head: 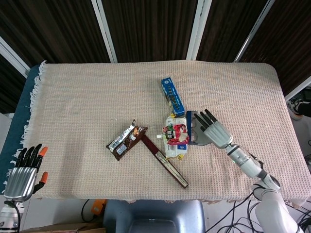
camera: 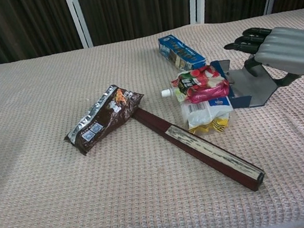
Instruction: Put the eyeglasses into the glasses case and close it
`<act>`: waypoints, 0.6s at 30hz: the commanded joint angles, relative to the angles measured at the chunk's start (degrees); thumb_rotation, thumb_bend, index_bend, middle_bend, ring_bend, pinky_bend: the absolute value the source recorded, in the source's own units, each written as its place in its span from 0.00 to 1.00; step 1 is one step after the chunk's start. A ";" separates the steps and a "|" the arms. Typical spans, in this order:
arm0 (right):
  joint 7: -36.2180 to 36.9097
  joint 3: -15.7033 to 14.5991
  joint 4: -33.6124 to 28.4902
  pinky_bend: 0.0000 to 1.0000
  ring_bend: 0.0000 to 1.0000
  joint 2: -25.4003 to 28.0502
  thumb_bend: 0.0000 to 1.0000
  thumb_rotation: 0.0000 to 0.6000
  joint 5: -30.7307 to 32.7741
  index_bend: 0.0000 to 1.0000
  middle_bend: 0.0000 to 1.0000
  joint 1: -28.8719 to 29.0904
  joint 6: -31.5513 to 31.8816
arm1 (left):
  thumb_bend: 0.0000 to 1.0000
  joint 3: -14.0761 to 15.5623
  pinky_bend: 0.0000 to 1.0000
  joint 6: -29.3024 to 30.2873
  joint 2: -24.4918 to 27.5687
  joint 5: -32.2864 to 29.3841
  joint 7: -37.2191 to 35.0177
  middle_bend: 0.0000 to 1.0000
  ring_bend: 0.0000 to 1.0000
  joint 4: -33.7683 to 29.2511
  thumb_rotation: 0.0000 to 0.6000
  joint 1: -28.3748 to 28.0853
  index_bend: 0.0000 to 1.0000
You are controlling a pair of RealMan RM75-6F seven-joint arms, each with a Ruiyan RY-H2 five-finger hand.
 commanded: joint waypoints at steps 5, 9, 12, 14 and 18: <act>-1.36 0.20 -0.26 0.00 0.00 -1.11 0.44 1.00 0.12 0.63 0.07 1.25 -1.26 | 0.41 -0.01 0.00 -0.09 0.21 -0.03 -0.39 0.00 0.00 0.00 1.00 -0.01 0.00; -1.67 0.02 -0.36 0.00 0.00 -1.24 0.46 1.00 -0.06 0.66 0.08 1.37 -1.18 | 0.41 0.05 0.00 0.09 0.36 0.17 -0.82 0.00 0.00 0.05 1.00 0.09 0.00; -1.26 -0.28 -0.42 0.00 0.00 -0.77 0.55 1.00 -0.30 0.70 0.10 0.97 -0.69 | 0.41 0.15 0.00 0.09 0.49 0.37 -1.26 0.00 0.00 0.13 1.00 0.11 0.00; -1.25 -0.52 -0.35 0.00 0.00 -0.36 0.59 1.00 -0.50 0.71 0.11 0.57 -0.42 | 0.41 0.18 0.00 0.05 0.52 0.44 -1.39 0.00 0.00 0.19 1.00 0.09 0.00; -0.76 -1.00 -0.55 0.00 0.00 0.80 0.63 1.00 -0.85 0.73 0.11 -0.46 0.39 | 0.42 0.30 0.00 0.12 0.52 0.79 -1.52 0.00 0.00 0.24 1.00 0.09 0.00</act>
